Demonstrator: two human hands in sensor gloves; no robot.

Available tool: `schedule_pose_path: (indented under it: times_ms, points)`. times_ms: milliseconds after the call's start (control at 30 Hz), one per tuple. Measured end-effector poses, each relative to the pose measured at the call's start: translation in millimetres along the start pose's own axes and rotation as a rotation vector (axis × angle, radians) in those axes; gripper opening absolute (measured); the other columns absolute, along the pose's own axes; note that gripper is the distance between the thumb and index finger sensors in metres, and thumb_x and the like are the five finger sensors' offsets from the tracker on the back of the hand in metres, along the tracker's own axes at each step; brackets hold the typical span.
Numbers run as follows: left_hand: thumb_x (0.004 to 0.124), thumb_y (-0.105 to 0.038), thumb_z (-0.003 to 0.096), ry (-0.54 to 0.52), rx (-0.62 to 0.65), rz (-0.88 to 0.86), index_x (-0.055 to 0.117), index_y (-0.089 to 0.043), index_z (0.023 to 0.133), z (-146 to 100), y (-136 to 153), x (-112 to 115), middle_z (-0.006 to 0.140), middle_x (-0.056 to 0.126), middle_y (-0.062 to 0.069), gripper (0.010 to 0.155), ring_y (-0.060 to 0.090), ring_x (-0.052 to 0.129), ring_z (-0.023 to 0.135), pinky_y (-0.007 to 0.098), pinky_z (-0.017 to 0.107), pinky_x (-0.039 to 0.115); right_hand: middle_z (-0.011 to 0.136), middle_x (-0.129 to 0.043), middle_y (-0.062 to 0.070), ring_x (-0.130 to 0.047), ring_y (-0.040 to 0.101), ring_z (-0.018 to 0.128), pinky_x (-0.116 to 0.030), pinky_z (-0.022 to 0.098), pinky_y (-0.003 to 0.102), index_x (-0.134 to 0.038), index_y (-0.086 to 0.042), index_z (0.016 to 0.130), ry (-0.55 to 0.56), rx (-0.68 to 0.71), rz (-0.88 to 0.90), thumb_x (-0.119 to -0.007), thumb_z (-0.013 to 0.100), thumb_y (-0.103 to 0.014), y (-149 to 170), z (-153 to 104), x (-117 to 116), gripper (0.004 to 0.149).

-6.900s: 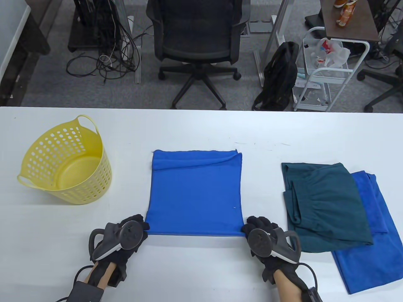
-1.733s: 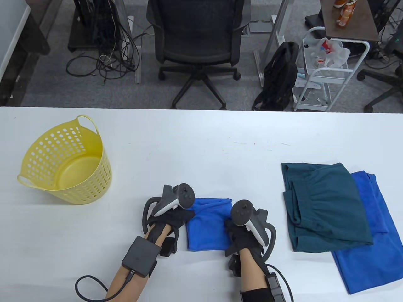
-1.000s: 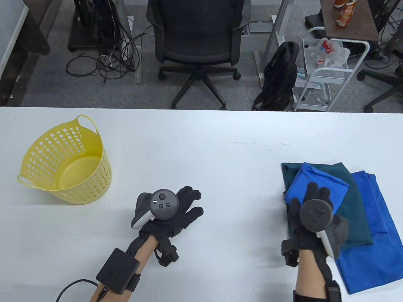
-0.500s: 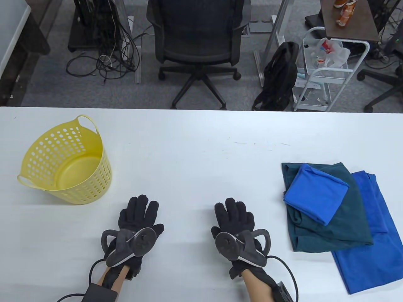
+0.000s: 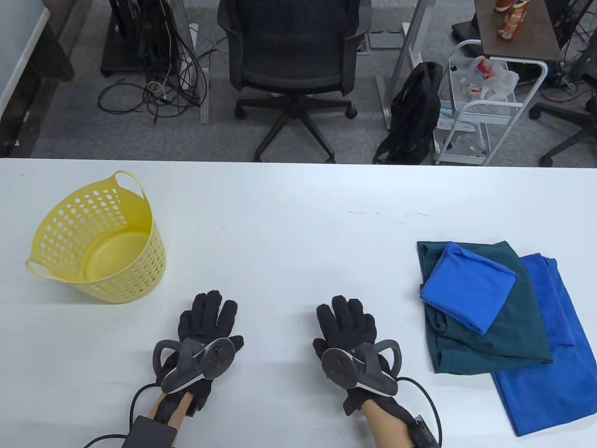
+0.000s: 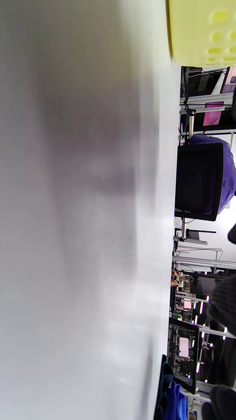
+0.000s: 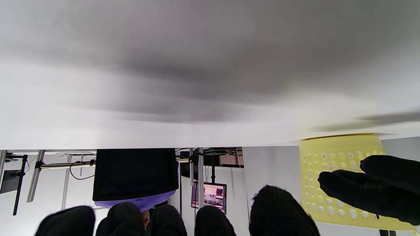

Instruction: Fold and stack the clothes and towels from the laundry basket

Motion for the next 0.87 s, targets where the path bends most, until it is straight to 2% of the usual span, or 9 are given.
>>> schedule_pose_path:
  times_ms: [233,867]
  points:
    - [0.066,-0.055,0.0574,-0.009,-0.008,-0.102,0.032,-0.015,0.122,1.9,5.7,-4.4,0.126,0.024,0.031,0.084,0.058,0.035,0.112,0.072,0.074,0.050,0.116,-0.034,0.039,-0.041,0.067,0.098,-0.048,0.064,0.079,-0.038,0.000,0.118,-0.018,-0.008,0.017,-0.067,0.065,-0.036,1.4,0.3,-2.7,0.070]
    - [0.066,-0.055,0.0574,0.021,-0.004,-0.131,0.032,-0.015,0.122,5.9,7.1,0.4,0.126,0.024,0.031,0.084,0.058,0.036,0.112,0.072,0.074,0.050,0.116,-0.035,0.039,-0.042,0.067,0.098,-0.049,0.064,0.079,-0.039,0.000,0.117,-0.062,-0.028,0.031,-0.067,0.065,-0.036,4.5,-0.1,-9.2,0.070]
Point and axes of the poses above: the tracker on the back of each hand, its own y axis roughly to the little-finger side, its own z axis roughly from the wrist to the fingertips, x = y × z, the point moved 1 cm from there along z, roughly from the wrist to the fingertips
